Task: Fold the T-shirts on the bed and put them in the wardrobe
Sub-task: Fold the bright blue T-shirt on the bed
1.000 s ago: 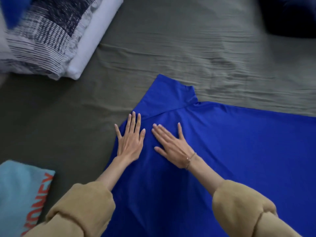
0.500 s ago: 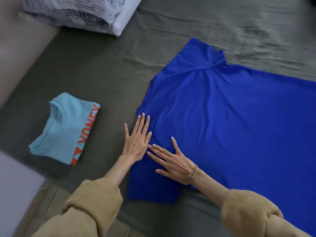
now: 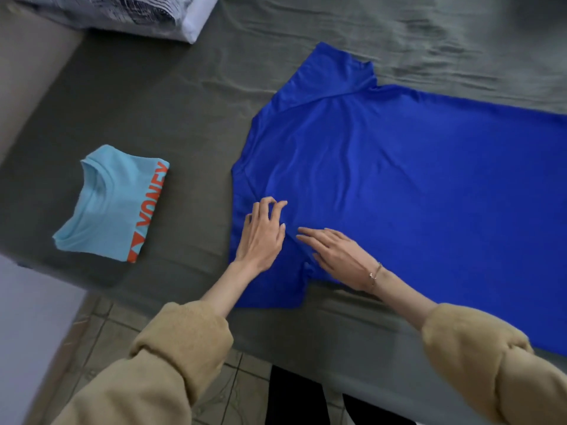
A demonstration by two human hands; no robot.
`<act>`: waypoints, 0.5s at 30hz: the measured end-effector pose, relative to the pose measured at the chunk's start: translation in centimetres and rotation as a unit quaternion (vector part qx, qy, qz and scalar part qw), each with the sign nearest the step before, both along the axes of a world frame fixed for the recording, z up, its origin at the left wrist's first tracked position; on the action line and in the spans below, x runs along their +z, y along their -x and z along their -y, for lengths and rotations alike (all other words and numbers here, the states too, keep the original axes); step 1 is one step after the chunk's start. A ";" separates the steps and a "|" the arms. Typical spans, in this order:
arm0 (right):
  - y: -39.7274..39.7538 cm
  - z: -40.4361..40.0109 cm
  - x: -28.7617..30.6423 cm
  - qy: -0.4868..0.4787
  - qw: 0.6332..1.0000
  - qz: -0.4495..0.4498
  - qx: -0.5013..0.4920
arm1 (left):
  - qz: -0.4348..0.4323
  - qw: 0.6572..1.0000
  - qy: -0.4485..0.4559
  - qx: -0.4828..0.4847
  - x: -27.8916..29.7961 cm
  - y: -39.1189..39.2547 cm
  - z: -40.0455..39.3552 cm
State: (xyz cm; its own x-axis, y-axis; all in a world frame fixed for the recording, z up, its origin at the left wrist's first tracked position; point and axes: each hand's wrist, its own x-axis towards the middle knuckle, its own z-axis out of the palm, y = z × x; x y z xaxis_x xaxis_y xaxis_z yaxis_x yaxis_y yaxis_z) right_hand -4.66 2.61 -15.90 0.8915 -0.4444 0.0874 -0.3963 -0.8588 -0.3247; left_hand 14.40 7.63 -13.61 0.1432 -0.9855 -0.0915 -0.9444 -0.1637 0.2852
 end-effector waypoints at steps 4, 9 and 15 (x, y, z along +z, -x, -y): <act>5.8 0.2 0.5 -0.039 0.996 -0.049 -0.060 | -0.083 0.989 -0.032 -0.116 0.8 3.6 -0.4; 15.3 -2.6 1.4 -0.129 0.972 -0.113 -0.160 | -0.066 0.953 -0.145 -0.258 0.8 8.1 -1.2; 22.8 -5.2 2.0 -0.100 0.934 -0.173 -0.295 | 0.022 0.952 -0.145 -0.268 0.6 9.1 -1.3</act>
State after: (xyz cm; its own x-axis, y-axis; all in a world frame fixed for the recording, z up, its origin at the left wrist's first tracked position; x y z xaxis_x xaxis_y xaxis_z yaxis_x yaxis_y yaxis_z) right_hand -27.49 7.85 -13.86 0.4463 -0.8439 -0.2977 -0.8922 -0.3939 -0.2208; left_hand 5.34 8.92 -13.04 -0.3639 -0.8521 -0.3762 -0.9241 0.2798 0.2601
